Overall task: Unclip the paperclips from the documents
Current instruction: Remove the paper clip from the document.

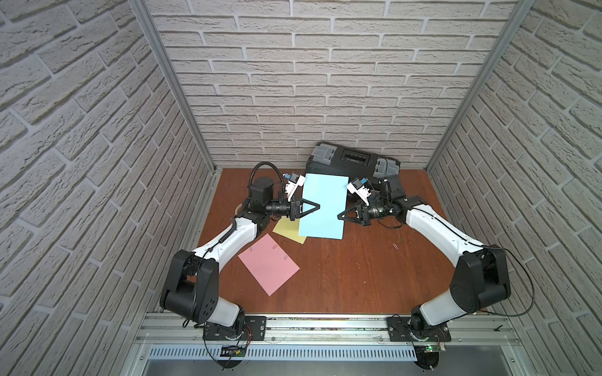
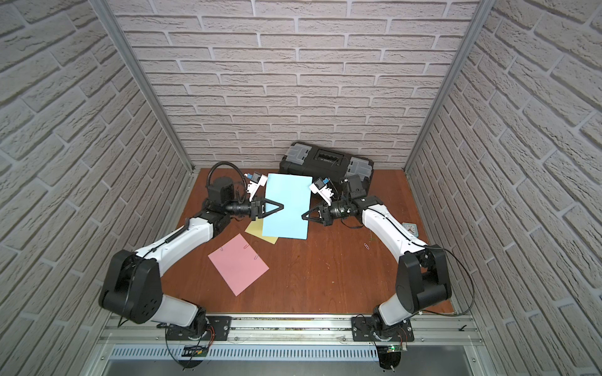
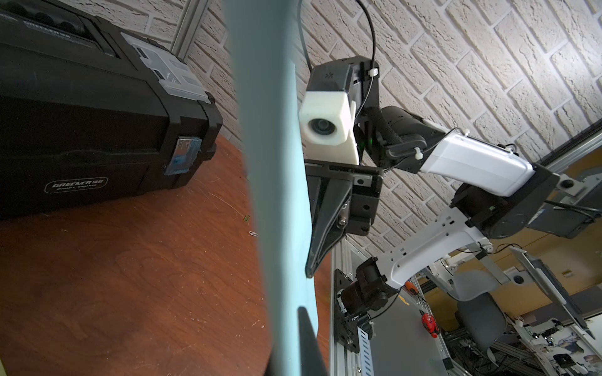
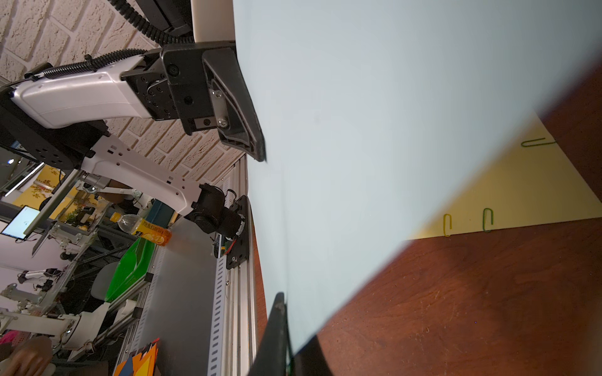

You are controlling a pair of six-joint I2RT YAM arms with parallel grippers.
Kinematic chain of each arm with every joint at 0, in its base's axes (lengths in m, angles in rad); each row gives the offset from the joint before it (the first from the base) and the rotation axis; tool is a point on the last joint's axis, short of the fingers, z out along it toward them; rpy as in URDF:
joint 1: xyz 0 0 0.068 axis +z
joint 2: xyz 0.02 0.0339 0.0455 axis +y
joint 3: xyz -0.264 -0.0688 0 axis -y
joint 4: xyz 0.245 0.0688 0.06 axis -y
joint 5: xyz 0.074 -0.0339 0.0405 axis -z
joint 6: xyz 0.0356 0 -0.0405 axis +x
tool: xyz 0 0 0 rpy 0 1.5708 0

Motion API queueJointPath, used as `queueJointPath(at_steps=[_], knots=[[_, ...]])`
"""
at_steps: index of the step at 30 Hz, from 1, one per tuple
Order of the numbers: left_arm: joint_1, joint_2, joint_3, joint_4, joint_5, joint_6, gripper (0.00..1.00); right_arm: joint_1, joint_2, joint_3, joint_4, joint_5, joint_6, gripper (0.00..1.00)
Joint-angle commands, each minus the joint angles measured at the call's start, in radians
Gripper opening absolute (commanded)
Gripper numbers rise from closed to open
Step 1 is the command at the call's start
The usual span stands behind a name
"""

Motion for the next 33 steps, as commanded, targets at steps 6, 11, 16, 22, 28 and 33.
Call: queueJointPath(at_steps=[6,11,16,22,28,33], knots=[[0.023,-0.035,0.002,0.016,0.012,0.022,0.00,-0.020,-0.007,0.018,-0.017,-0.004,0.000,0.08],[0.023,-0.039,0.001,0.016,0.012,0.022,0.00,-0.020,-0.007,0.019,-0.021,-0.004,-0.001,0.08],[0.023,-0.038,0.002,0.014,0.013,0.022,0.00,-0.022,-0.009,0.019,-0.025,-0.003,-0.003,0.08],[0.025,-0.043,0.003,0.000,0.012,0.030,0.00,-0.032,-0.015,0.011,-0.034,0.025,-0.003,0.08],[0.029,-0.048,0.005,-0.017,0.011,0.041,0.00,-0.056,-0.028,-0.014,-0.032,0.058,0.016,0.08],[0.030,-0.045,0.007,-0.017,0.010,0.042,0.00,-0.080,-0.047,-0.057,-0.012,0.115,0.066,0.07]])
